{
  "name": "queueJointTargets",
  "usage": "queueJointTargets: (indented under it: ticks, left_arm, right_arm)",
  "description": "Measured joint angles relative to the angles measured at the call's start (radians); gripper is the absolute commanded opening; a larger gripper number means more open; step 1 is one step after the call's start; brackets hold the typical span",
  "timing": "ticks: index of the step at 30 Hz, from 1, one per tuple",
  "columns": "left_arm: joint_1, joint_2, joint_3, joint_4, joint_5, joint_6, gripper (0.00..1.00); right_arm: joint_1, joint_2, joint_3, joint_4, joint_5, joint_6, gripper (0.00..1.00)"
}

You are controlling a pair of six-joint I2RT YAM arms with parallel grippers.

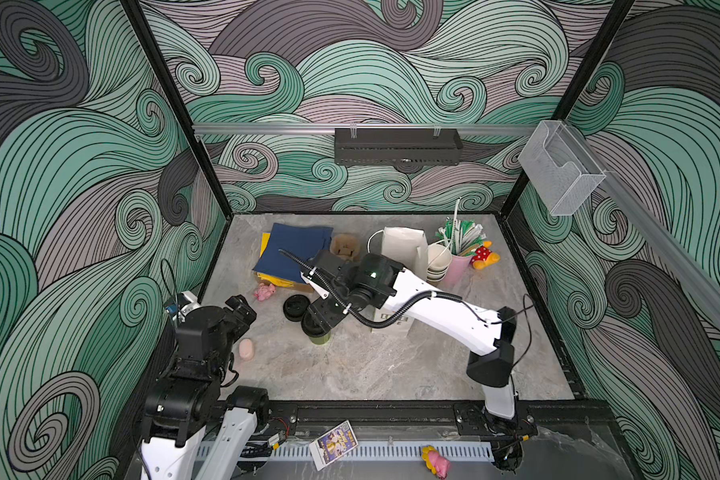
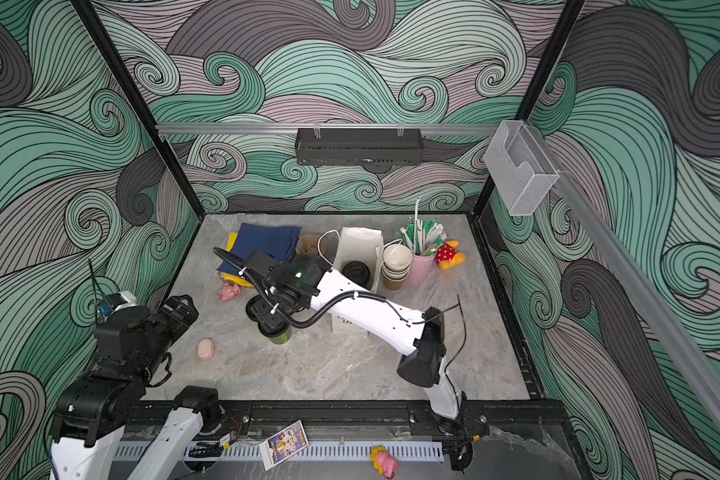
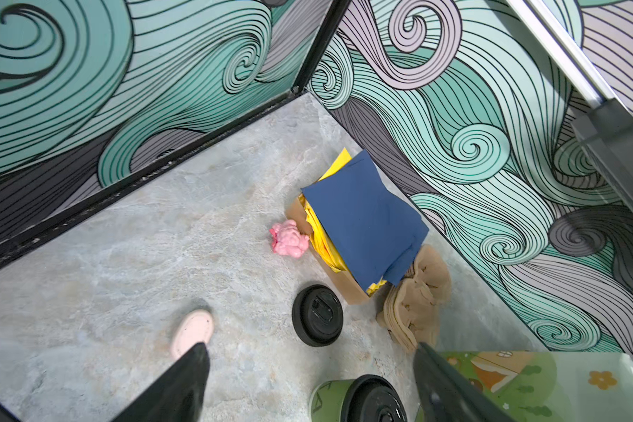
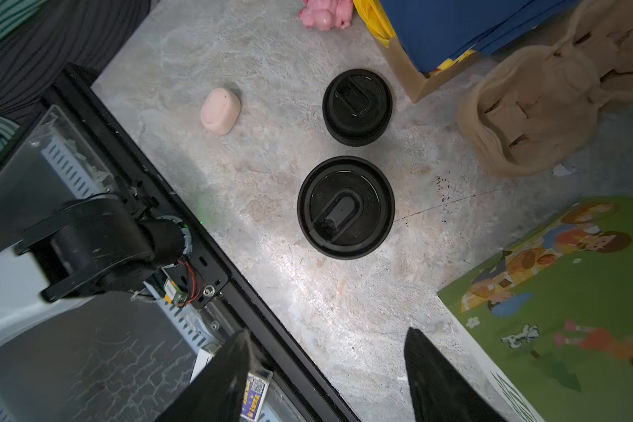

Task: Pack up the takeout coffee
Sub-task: 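Reach the right gripper across to the second black-lidded green cup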

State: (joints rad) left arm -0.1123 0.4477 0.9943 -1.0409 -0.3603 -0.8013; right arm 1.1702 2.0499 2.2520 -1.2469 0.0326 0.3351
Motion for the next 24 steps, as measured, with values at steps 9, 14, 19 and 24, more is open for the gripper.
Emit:
queueJointTargets:
  ticks: [9, 14, 19, 24]
  left_arm:
    - [0.0, -0.076, -0.031, -0.072, -0.029, -0.039, 0.89]
    - [0.0, -0.079, -0.048, -0.082, -0.028, -0.048, 0.89]
    - [0.0, -0.079, -0.059, -0.082, -0.026, -0.048, 0.88]
    - [0.0, -0.079, -0.069, -0.081, -0.018, -0.048, 0.88]
  right_arm:
    - [-0.006, 0.212, 0.164, -0.065, 0.019, 0.01, 0.84]
    - [-0.006, 0.276, 0.2, -0.074, 0.021, 0.01, 0.84]
    - [-0.006, 0.314, 0.203, -0.08, 0.024, 0.01, 0.82]
    - [-0.006, 0.341, 0.229, -0.083, 0.023, 0.013, 0.81]
